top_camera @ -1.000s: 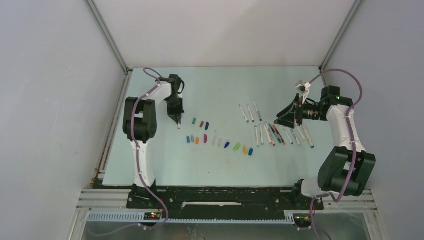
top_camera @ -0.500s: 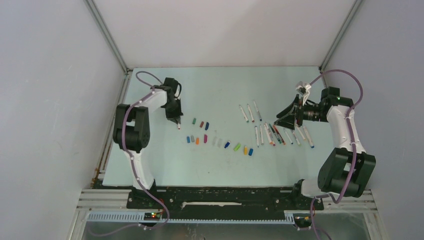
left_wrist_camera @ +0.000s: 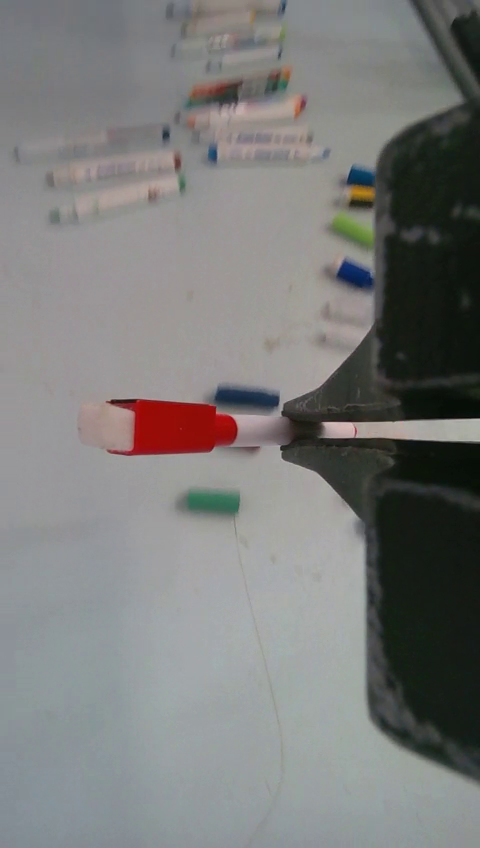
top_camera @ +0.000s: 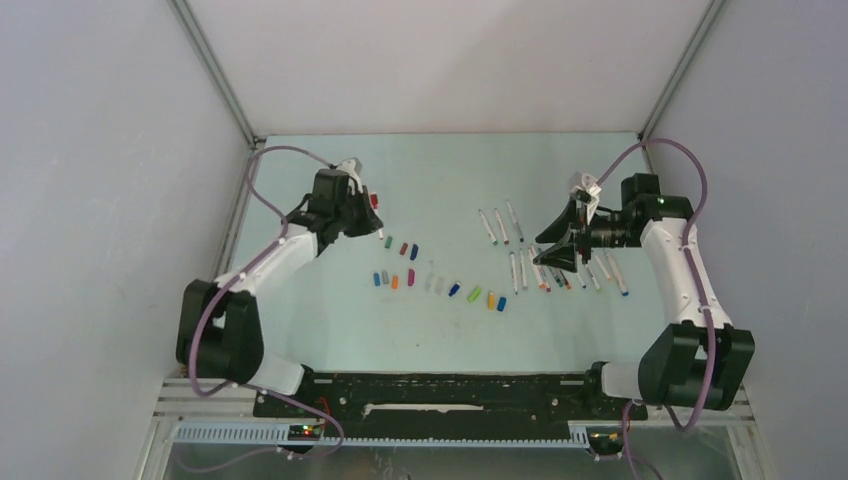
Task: Open the pen caps
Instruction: Pick up the pen from the center of the board.
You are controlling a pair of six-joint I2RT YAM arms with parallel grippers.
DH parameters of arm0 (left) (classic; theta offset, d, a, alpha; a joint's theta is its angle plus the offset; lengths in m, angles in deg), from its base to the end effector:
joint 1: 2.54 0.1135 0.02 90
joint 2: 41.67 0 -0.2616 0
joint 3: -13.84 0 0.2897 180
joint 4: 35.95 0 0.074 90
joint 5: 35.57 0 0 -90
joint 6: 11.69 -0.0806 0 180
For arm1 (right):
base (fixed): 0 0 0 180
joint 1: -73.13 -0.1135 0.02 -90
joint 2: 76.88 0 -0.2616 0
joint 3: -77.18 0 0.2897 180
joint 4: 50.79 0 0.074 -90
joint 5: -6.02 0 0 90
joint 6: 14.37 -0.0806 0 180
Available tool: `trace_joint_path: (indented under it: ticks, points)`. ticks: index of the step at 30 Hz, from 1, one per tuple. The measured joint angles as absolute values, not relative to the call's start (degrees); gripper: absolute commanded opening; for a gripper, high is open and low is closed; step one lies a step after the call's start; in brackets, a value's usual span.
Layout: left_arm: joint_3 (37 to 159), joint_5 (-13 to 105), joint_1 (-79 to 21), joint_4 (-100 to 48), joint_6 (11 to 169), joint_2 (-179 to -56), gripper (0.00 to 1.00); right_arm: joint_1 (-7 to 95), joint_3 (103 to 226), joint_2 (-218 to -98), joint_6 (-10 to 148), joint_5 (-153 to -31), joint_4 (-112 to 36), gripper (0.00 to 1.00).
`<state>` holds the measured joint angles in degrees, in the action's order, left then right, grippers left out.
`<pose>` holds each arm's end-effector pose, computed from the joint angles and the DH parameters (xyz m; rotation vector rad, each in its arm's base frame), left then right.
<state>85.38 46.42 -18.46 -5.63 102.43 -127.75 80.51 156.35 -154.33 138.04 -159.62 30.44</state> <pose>0.3735 -0.1182 0.1933 -0.1019 2.3992 -0.4995 0.2776 0.0428 0.2851 -1.0410 1.6927 1.1579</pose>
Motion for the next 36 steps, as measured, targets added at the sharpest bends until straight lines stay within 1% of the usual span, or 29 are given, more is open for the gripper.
trace_joint_path:
  ticks: [4, 10, 15, 19, 23, 29, 32, 36]
  points:
    - [79.77, 43.93, -21.98, -14.53, 104.9, -120.41, 0.0, 75.83, 156.55, -151.05, 138.68, -157.37, 30.42, 0.61]
    - [76.73, 40.3, -30.24, -27.79, 108.22, -115.34, 0.0, 67.4, 160.24, -150.04, 135.4, -154.59, 29.98, 0.61]
    - [76.73, 39.38, -36.8, -36.78, 110.36, -114.64, 0.0, 66.17, 161.84, -148.54, 126.13, -155.23, 25.59, 0.61]
    - [76.75, 39.34, -41.19, -40.8, 111.41, -114.68, 0.0, 66.65, 161.88, -147.86, 117.26, -158.66, 20.98, 0.61]
    - [76.79, 39.4, -44.8, -44.34, 112.09, -115.71, 0.0, 68.21, 160.17, -147.53, 104.08, -163.44, 11.14, 0.62]
    - [77.52, 39.69, -48.62, -46.72, 113.27, -119.18, 0.0, 69.32, 149.36, -145.96, 82.72, -164.28, -9.21, 0.61]
    - [78.54, 39.67, -49.65, -47.05, 113.51, -120.23, 0.0, 69.52, 146.03, -145.94, 76.19, -162.99, -15.31, 0.6]
    - [80.18, 39.64, -50.59, -47.88, 114.21, -120.63, 0.0, 69.41, 144.74, -145.94, 71.75, -161.3, -20.33, 0.59]
